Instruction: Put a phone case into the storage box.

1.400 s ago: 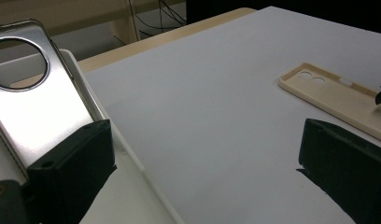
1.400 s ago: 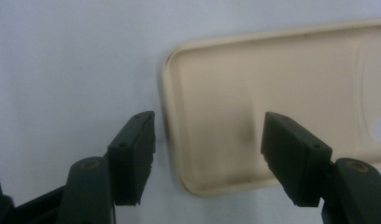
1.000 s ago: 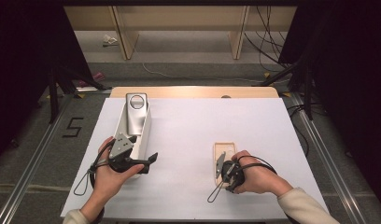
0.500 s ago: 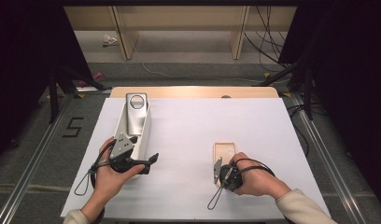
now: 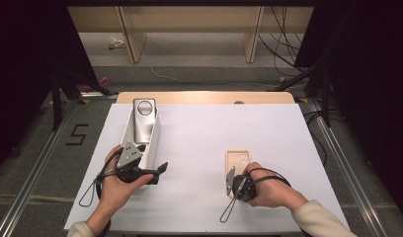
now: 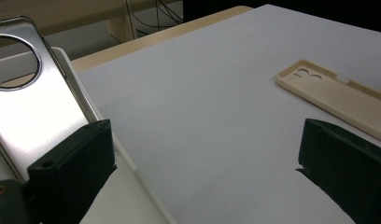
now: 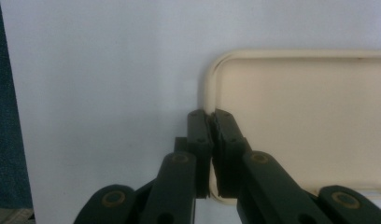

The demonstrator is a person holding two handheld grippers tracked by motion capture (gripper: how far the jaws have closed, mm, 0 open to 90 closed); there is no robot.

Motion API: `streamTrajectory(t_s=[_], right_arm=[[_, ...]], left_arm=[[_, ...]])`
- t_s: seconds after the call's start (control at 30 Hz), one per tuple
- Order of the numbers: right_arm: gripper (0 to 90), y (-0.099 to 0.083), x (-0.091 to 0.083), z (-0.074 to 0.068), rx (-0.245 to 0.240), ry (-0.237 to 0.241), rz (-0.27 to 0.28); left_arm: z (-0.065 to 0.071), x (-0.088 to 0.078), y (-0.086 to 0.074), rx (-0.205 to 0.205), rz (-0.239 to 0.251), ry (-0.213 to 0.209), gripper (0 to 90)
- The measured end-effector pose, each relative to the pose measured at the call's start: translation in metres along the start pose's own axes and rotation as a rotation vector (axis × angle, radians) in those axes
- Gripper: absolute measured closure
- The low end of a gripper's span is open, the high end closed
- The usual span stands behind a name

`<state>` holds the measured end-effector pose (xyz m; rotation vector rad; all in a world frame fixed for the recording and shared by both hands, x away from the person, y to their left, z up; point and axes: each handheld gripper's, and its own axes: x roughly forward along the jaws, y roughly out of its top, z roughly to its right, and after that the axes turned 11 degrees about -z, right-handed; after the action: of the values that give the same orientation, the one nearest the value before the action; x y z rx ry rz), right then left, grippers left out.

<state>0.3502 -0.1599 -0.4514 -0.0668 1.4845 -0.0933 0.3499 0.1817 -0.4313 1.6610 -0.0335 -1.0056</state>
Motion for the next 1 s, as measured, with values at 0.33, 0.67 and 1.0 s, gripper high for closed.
streamTrajectory(t_s=[0.33, 0.67, 1.0], right_arm=[[87.7, -0.008, -0.003, 0.004, 0.02, 0.019, 0.063], [88.2, -0.015, -0.016, 0.009, 0.061, -0.02, 0.185], [88.2, -0.016, -0.02, 0.01, 0.083, -0.08, 0.297]], left_arm=[[0.0, 0.0, 0.0, 0.001, 0.001, 0.002, 3.2], [0.0, -0.001, 0.0, -0.003, 0.005, 0.0, 3.5], [0.0, -0.001, 0.001, -0.003, 0.005, 0.0, 3.8]])
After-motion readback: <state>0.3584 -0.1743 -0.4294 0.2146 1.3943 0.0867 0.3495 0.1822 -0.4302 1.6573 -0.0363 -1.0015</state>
